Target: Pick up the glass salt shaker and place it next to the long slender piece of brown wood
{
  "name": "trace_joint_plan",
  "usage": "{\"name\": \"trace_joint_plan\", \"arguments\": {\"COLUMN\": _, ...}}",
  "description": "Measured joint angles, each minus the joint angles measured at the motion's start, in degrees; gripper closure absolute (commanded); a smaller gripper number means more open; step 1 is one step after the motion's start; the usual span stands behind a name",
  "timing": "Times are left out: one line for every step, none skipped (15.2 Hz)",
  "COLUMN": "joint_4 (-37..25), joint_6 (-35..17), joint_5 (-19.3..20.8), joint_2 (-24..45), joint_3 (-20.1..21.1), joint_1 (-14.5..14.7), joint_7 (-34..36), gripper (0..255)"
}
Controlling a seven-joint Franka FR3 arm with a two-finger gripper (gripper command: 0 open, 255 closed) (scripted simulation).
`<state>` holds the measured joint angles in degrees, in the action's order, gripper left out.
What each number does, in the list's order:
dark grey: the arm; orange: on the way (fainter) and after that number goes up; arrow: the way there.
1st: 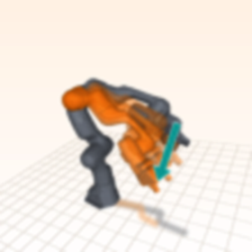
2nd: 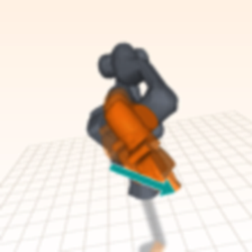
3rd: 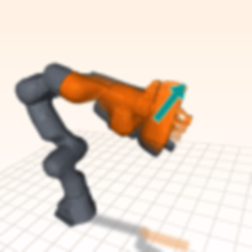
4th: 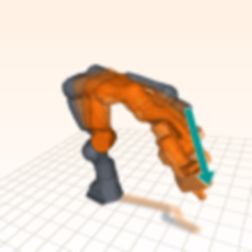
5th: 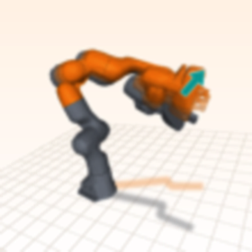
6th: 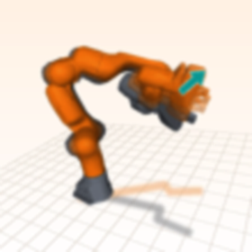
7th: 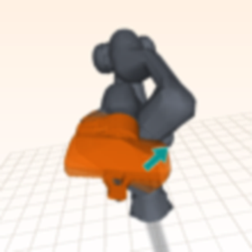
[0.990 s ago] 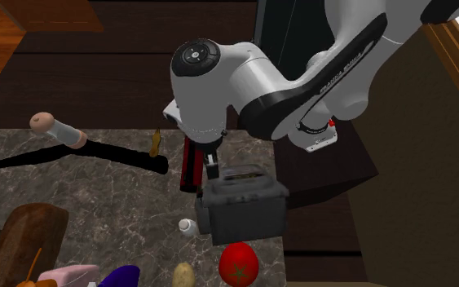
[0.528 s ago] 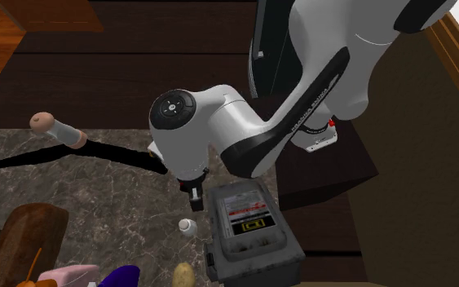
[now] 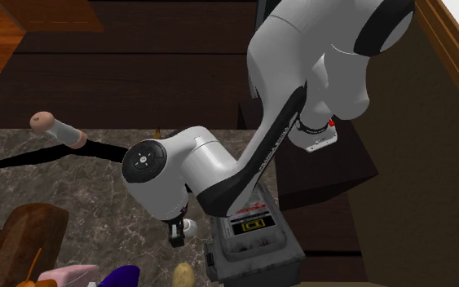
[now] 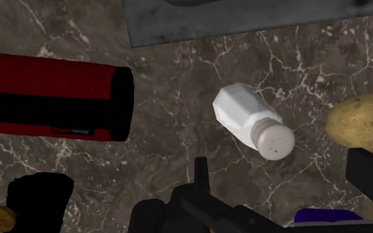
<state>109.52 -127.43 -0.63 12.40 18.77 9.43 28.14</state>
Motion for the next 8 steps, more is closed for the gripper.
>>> {"name": "trace_joint_plan", "arguments": {"joint_4": -0.51, "joint_6": -0.48, "joint_5": 0.30, "joint_2": 0.96, "joint_3": -0.02, "joint_1": 0.20, "joint_7": 0.29, "gripper": 0}}
{"name": "trace_joint_plan", "arguments": {"joint_4": -0.40, "joint_6": -1.23, "joint_5": 0.50, "joint_2": 1.58, "joint_3": -0.05, "joint_1": 0.33, "joint_7": 0.46, "gripper": 0}}
{"name": "trace_joint_plan", "arguments": {"joint_4": -0.30, "joint_6": -1.90, "joint_5": 0.71, "joint_2": 2.16, "joint_3": -0.07, "joint_1": 0.46, "joint_7": 0.64, "gripper": 0}}
{"name": "trace_joint_plan", "arguments": {"joint_4": -0.51, "joint_6": -2.29, "joint_5": 0.91, "joint_2": 2.79, "joint_3": -0.16, "joint_1": 0.49, "joint_7": 0.64, "gripper": 0}}
{"name": "trace_joint_plan", "arguments": {"joint_4": -0.51, "joint_6": -2.89, "joint_5": 1.13, "joint_2": 3.38, "joint_3": -0.23, "joint_1": 0.59, "joint_7": 0.77, "gripper": 0}}
{"name": "trace_joint_plan", "arguments": {"joint_4": -0.42, "joint_6": -3.54, "joint_5": 1.36, "joint_2": 3.97, "joint_3": -0.28, "joint_1": 0.73, "joint_7": 0.95, "gripper": 0}}
{"name": "trace_joint_plan", "arguments": {"joint_4": -0.20, "joint_6": -4.09, "joint_5": 1.50, "joint_2": 4.30, "joint_3": -0.29, "joint_1": 0.86, "joint_7": 1.14, "gripper": 0}}
{"name": "trace_joint_plan", "arguments": {"joint_4": -0.03, "joint_6": -4.32, "joint_5": 1.53, "joint_2": 4.37, "joint_3": -0.30, "joint_1": 0.86, "joint_7": 1.13, "gripper": 0}}
